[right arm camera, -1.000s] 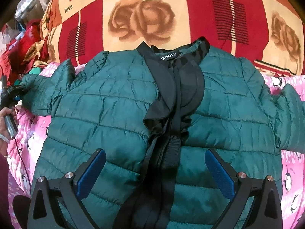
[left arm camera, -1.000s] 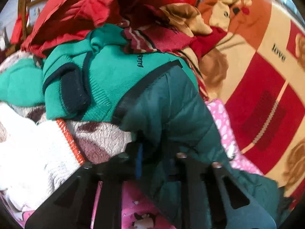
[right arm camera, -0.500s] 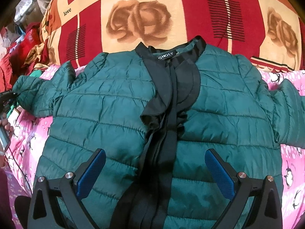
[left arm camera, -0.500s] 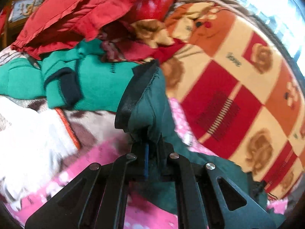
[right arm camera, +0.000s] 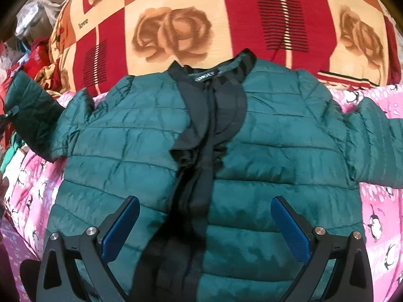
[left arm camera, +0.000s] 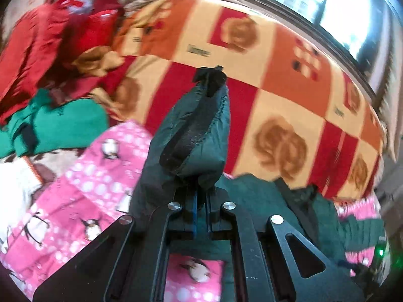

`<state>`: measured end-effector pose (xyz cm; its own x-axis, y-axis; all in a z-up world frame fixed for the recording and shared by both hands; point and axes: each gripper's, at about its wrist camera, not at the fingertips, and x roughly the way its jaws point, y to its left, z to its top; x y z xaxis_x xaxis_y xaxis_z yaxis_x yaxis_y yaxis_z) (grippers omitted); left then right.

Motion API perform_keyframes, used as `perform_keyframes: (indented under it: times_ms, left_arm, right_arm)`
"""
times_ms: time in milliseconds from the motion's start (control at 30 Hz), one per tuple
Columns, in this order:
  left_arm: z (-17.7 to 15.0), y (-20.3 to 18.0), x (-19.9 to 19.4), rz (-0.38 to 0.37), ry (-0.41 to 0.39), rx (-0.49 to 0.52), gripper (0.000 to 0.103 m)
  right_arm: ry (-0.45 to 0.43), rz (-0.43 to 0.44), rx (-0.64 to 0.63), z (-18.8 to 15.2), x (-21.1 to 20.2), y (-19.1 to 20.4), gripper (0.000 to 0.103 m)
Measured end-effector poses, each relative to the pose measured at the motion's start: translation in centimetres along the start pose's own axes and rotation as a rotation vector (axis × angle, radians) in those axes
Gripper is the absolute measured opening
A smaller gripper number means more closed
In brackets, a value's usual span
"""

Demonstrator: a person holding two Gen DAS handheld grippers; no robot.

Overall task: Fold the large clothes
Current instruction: 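Grasp the sleeve cuff nearest the left tool and lift it, then lay the held sleeve across the jacket body and open the left tool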

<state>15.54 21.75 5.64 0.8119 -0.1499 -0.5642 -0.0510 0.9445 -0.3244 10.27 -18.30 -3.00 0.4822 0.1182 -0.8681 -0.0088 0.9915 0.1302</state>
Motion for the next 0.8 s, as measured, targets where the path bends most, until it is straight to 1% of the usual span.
perform_keyframes:
  times_ms: [167,433,533,633,800]
  left_arm:
    - [-1.7,-5.4,0.8,-0.014,0.04,0.101,0.004]
    - [-4.6,-12.5,2.7,-0.063,0.118,0.2,0.004]
    - [-5.4,-15.0,3.1,-0.08,0.136,0.238,0.004]
    - [-6.3,-17.0,3.6,-0.096,0.152,0.27,0.004]
    - [-8.1,-20.2,5.1,-0.126,0.204,0.309,0.004]
  right_arm:
    - [-0.005,-0.02,0.025,0.1,-0.3,-1.7,0.103]
    - [-0.008,-0.044,0.064,0.2,-0.9,-4.1,0.103]
    - [-0.012,-0.05,0.074,0.2,-1.0,-4.9,0.103]
    - [-0.008,-0.055,0.091,0.2,-0.9,-5.8,0.103]
    - [0.0,-0.059,0.114,0.0,-0.6,-7.2,0.103]
